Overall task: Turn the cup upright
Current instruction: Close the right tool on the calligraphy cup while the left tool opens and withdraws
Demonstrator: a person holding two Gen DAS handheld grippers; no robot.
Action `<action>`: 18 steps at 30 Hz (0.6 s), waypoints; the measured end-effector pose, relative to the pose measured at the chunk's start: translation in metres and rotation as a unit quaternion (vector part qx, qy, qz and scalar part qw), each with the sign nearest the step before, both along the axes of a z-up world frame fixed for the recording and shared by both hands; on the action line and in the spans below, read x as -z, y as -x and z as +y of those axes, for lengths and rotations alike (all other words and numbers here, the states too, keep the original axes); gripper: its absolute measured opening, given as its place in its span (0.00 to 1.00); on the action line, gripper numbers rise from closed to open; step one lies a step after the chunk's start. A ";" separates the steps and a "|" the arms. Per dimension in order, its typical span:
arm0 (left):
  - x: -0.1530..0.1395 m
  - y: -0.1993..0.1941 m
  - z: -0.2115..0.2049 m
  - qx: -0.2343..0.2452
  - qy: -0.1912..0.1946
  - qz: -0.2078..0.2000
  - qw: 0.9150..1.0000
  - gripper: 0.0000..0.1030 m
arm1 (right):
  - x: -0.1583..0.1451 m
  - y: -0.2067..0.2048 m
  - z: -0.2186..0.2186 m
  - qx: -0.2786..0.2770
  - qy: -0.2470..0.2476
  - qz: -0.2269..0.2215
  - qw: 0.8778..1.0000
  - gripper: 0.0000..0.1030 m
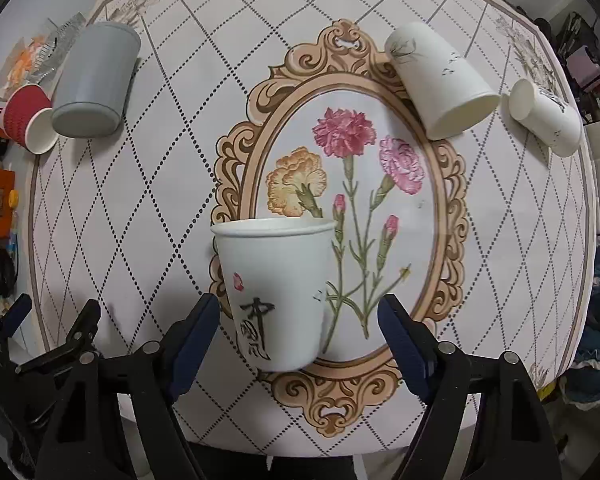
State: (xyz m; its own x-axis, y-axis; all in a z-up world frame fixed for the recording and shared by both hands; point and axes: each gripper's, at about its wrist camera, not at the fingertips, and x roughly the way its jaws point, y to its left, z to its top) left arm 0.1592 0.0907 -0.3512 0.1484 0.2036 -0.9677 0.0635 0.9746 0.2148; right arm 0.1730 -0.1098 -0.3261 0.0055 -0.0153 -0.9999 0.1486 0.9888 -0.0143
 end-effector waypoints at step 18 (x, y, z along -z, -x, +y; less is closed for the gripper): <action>0.009 -0.004 0.008 0.009 -0.004 0.021 1.000 1.00 | 0.026 -0.015 0.018 0.013 0.012 0.018 1.000 0.61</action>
State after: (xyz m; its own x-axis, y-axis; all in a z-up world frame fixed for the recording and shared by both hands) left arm 0.1630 0.0986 -0.3598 0.1108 0.2080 -0.9718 0.0912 0.9716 0.2184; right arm 0.1877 -0.0916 -0.3518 -0.0305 -0.0384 -0.9988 0.1731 0.9840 -0.0431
